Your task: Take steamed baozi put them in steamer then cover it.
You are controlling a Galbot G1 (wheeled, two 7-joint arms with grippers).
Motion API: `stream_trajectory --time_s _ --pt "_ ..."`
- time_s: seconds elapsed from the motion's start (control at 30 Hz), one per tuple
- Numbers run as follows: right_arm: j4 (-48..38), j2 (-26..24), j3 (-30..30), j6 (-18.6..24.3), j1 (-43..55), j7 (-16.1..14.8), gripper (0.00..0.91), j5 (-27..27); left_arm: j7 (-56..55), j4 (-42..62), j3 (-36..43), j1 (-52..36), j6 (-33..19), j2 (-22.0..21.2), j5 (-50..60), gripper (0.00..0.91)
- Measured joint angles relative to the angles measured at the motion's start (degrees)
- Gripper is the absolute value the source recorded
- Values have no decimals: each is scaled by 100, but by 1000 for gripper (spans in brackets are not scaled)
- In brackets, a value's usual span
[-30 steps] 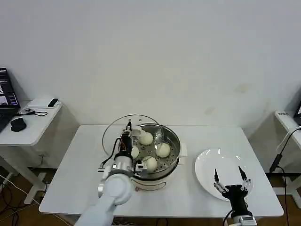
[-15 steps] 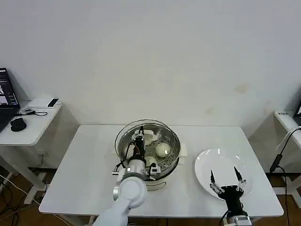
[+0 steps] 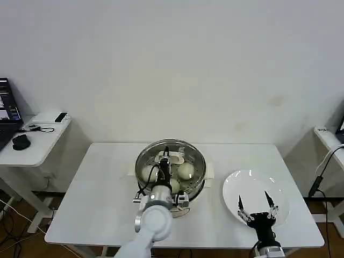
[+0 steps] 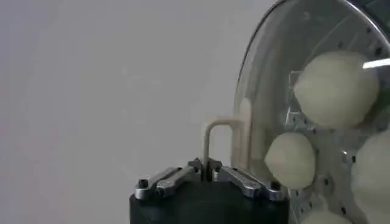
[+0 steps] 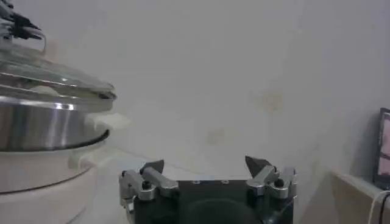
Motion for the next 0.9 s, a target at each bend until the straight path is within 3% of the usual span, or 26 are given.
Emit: stream_trajectory --time_s 0.67,0.7,0.9 --pt "-54 7 -78 9 0 -8 907 -41 -17 75 23 64 -40 -74 119 20" --pt "-54 8 -83 8 -2 -9 907 -44 -18 76 23 64 -42 -76 120 907" --pt "-61 8 -108 9 -5 -16 907 -64 -61 78 17 58 -77 -101 95 907"
